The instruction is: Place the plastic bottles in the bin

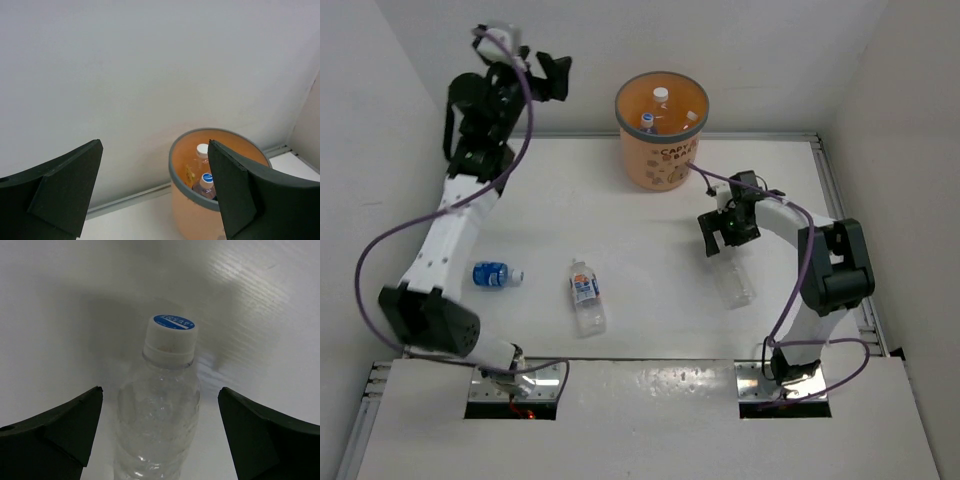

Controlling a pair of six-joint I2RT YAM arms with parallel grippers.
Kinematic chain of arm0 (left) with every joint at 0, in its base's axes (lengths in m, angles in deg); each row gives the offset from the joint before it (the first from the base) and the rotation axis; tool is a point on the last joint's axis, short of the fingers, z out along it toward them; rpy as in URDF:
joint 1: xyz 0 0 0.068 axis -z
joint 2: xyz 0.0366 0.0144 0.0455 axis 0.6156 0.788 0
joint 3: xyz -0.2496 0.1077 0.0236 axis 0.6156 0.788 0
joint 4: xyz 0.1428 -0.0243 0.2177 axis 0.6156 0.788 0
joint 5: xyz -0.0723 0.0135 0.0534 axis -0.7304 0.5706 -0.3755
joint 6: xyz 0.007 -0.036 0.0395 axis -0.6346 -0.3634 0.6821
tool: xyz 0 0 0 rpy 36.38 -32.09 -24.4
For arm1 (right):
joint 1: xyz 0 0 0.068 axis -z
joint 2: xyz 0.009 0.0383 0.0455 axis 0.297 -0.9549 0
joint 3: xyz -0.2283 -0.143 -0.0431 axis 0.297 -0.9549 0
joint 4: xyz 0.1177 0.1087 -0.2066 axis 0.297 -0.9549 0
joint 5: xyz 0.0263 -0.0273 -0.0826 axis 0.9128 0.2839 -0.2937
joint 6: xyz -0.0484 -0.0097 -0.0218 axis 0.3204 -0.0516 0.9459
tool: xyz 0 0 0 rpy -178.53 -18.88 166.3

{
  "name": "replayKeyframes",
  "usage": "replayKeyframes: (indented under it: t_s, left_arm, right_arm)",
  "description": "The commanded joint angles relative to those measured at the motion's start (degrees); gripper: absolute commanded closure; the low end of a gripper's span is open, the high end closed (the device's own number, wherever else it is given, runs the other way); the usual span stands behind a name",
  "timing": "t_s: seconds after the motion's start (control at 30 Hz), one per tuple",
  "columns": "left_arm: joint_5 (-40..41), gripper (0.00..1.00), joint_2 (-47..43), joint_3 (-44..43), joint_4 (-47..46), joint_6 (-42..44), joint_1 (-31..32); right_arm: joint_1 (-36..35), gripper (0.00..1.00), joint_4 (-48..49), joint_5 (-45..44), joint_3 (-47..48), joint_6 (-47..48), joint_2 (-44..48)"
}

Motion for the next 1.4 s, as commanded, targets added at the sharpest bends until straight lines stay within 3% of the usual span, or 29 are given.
replayKeyframes:
  t_s: [0.0,0.1,0.13,0.17,0.23,0.27,0.33,0.37,0.47,0.57,0.6,0.77,1.03,1.37]
  left_arm:
    - [-1.10,0.07,-10.24,7.68,4.42,-0.19,-1.93]
    - [-0.30,0.07,-16.67,15.15,8.81,-0.19,-3.68]
    - [-0.30,0.07,-17.92,16.30,9.52,-0.19,-4.21]
    - [0.48,0.07,-18.97,17.36,10.05,-0.19,-5.18]
    - [0.49,0.07,-20.91,19.90,11.80,0.34,-6.23]
    - [0.49,0.07,-22.31,20.61,12.51,0.34,-6.76]
    - [-0.65,0.08,-23.55,23.15,14.96,0.86,-8.26]
    - [-1.53,0.11,-24.16,24.21,15.67,0.00,-9.13]
    - [-6.34,0.13,-26.62,30.61,15.60,-1.24,-10.54]
    - [-9.61,0.14,-29.18,37.31,13.75,-2.91,-11.16]
    - [-11.62,0.14,-29.18,38.36,13.23,-2.91,-11.16]
    - [-13.40,0.14,-27.70,38.38,21.10,-2.91,-11.16]
    - [-8.93,0.13,-27.69,39.95,23.94,-4.23,-8.36]
    - [-7.42,0.05,-23.73,37.85,36.24,-3.26,-3.52]
  right_arm:
    - [-1.56,0.05,0.36,-4.85,1.35,-0.11,-2.68]
    - [-2.61,0.13,1.77,-8.19,1.35,0.68,-5.32]
    - [-2.79,0.19,2.03,-8.73,1.52,1.03,-5.25]
    - [-3.14,0.34,2.30,-9.95,1.52,1.55,-5.68]
    - [-3.06,0.47,1.78,-9.61,2.40,1.99,-4.82]
    - [-3.06,0.59,0.12,-6.83,3.80,2.17,-4.37]
    - [-2.97,0.71,-5.76,-3.04,8.62,2.17,-0.51]
    - [-2.71,0.80,-7.27,4.81,10.21,1.74,0.80]
    - [-2.53,0.94,-7.21,15.76,19.52,-1.16,7.92]
    - [-2.01,0.98,0.34,21.49,27.97,-9.50,13.11]
    - [-1.48,1.00,11.16,22.81,29.55,-16.13,13.56]
    - [-1.12,1.00,35.22,18.00,35.78,-26.56,11.02]
    - [-2.26,1.00,50.96,7.89,49.24,-27.45,-6.20]
    - [-5.69,1.00,59.07,5.07,57.77,-19.99,-22.37]
